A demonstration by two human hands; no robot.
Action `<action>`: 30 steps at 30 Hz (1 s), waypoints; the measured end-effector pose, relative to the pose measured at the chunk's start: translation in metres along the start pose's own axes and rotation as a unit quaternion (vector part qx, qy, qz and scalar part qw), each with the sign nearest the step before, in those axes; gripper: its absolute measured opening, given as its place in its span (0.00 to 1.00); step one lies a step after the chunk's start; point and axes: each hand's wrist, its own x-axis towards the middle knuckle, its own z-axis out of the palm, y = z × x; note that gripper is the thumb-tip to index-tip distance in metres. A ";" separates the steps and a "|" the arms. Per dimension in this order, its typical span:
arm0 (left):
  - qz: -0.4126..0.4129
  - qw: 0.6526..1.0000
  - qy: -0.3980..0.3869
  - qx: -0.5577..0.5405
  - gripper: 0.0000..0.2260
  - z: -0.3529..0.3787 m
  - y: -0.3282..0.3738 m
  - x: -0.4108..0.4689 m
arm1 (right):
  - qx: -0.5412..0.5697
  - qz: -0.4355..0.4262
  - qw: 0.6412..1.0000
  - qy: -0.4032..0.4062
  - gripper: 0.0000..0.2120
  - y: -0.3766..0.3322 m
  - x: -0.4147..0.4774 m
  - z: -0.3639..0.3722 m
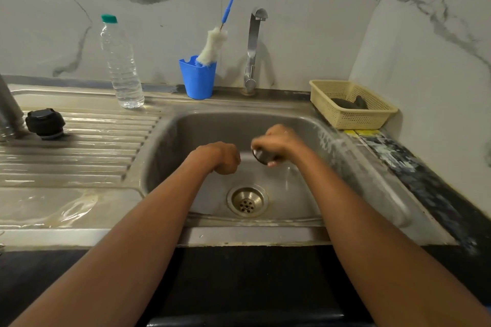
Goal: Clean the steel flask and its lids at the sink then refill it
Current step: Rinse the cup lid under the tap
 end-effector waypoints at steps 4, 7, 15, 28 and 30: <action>0.005 1.000 -0.006 0.010 0.20 0.001 -0.002 0.004 | 0.070 -0.041 0.990 0.114 0.12 -0.013 0.004 -0.008; 0.013 1.000 -0.012 0.021 0.20 0.001 0.001 0.003 | -0.008 -0.031 0.998 0.056 0.12 -0.011 0.000 0.000; 0.029 0.999 -0.026 0.036 0.20 -0.001 0.005 -0.005 | -0.057 -0.050 0.995 0.063 0.13 -0.011 -0.004 0.000; 0.041 0.996 -0.049 0.065 0.20 -0.004 0.010 -0.014 | -0.068 -0.056 0.989 0.116 0.14 -0.015 -0.001 -0.009; 0.038 0.996 -0.043 0.062 0.20 -0.004 0.011 -0.015 | -0.067 -0.064 0.989 0.117 0.15 -0.019 -0.003 -0.007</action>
